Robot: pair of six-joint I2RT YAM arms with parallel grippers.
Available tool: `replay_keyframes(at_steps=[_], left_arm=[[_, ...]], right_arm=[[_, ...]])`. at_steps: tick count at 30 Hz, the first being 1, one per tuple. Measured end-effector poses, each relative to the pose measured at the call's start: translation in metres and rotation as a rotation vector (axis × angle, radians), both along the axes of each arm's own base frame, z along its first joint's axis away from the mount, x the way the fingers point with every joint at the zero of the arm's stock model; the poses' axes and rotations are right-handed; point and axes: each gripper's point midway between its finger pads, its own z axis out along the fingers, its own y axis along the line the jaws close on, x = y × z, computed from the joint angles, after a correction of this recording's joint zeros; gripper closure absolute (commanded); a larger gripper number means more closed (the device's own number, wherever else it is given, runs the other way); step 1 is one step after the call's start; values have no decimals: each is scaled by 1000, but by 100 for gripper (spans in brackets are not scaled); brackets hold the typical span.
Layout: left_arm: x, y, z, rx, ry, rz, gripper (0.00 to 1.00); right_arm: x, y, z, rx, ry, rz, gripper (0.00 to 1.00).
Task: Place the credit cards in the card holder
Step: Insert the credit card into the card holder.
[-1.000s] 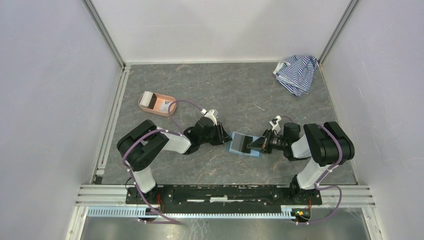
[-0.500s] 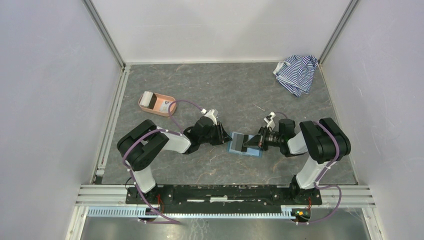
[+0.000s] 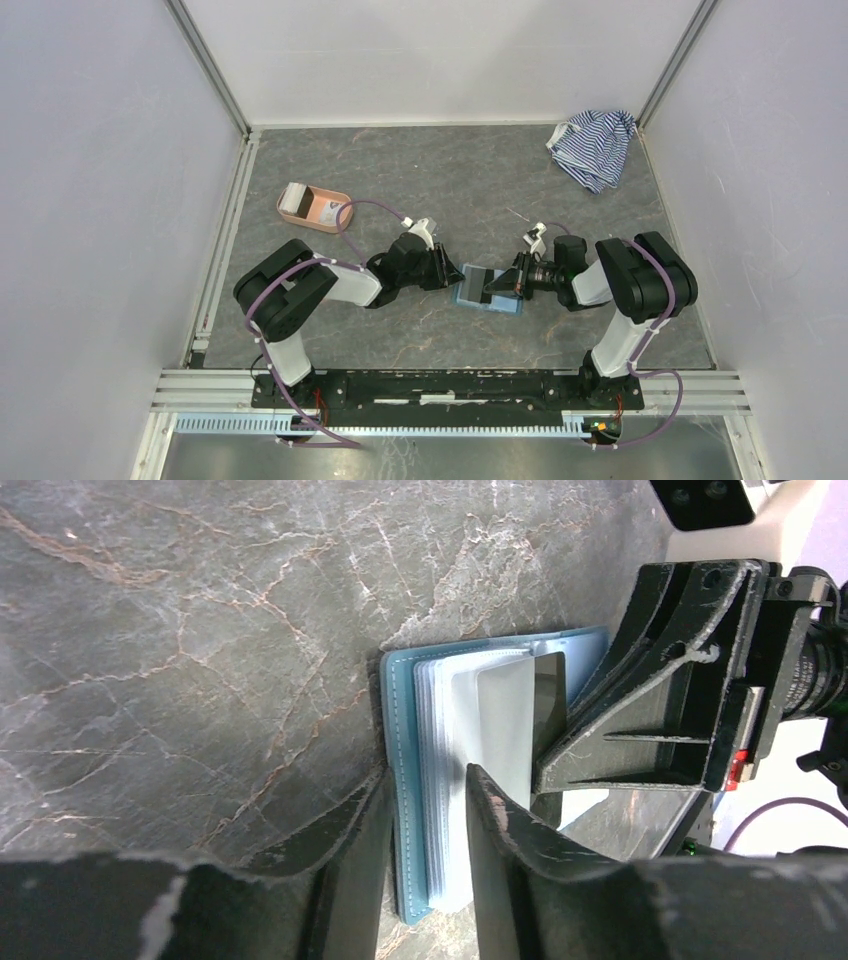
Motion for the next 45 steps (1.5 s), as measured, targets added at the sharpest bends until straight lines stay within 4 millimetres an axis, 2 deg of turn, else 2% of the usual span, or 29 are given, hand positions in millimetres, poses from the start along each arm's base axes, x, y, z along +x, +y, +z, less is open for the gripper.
replay_keyframes(at_steps=[2, 5, 15, 32, 36, 39, 45], left_arm=[[0, -1, 1, -7, -3, -4, 49], [-1, -1, 4, -17, -10, -8, 46], [-1, -5, 5, 19, 6, -5, 45], [6, -17, -2, 284, -33, 5, 44], [6, -17, -8, 347, -47, 4, 46], [6, -17, -9, 373, -57, 2, 46], [13, -21, -12, 381, -73, 16, 47]], right_arm=[[0, 0, 0, 0, 0, 1, 92], [0, 1, 0, -1, -2, 3, 92], [-1, 3, 0, -2, 0, 9, 91], [-1, 3, 0, -2, 8, 11, 87], [-1, 3, 0, -2, 9, 12, 81], [-2, 3, 0, -2, 13, 13, 72], [-2, 1, 4, -4, -5, 20, 65]])
